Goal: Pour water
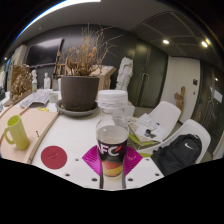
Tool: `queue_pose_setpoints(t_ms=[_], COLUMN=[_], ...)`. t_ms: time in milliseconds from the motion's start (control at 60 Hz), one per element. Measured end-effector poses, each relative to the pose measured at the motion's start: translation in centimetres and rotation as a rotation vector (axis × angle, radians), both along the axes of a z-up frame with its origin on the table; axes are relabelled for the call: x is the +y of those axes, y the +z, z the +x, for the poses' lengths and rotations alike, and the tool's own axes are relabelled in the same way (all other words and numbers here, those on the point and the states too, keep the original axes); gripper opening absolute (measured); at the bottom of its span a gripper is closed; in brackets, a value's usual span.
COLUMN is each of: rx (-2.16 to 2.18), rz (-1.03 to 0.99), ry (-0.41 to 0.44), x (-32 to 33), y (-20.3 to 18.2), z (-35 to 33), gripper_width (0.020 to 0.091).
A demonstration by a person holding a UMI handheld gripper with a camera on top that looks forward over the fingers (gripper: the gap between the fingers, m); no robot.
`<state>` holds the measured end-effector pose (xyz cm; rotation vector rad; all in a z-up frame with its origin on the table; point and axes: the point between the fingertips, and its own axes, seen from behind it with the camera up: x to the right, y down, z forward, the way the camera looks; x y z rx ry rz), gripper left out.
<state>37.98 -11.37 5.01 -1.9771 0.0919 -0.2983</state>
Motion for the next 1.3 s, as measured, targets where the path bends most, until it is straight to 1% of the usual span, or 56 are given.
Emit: queue_pose_setpoints(t_ms=[100, 217, 317, 433, 633, 700, 800, 950, 1050, 1150, 1200, 1233, 1300], rx=[-0.148, -0.388, -0.635, -0.934, -1.383, -1.518, -1.621, -1.705, -1.660, -1.495, -1.365, -1.277, -1.020], rz=[0.007, 0.027, 0.039, 0.029, 0.007, 0.003, -0.031, -0.049, -0.057, -0.056, -0.052, -0.044, -0.040], ry=[-0.025, -0.006, 0.055, 0.153, 0.315, 0.347, 0.400, 0.442, 0.439, 0.414, 0.378, 0.339, 0.288], x=[0.1, 1.1, 2.4, 4.3, 6.8, 6.8, 7.3, 7.7, 7.7, 7.5, 7.4, 7.2, 6.5], y=[3.7, 9.0, 13.0, 15.1, 14.3, 14.6, 13.1, 11.9, 11.6, 11.8, 12.3, 12.8, 13.0], z=[0.3, -1.1, -4.3, -9.3, -16.2, -17.8, -19.0, -20.1, -19.9, -19.5, -18.9, -18.4, -17.5], gripper_width=[0.0242, 0.0241, 0.0241, 0.0241, 0.0240, 0.0240, 0.0241, 0.0241, 0.0241, 0.0243, 0.0242, 0.0243, 0.0245])
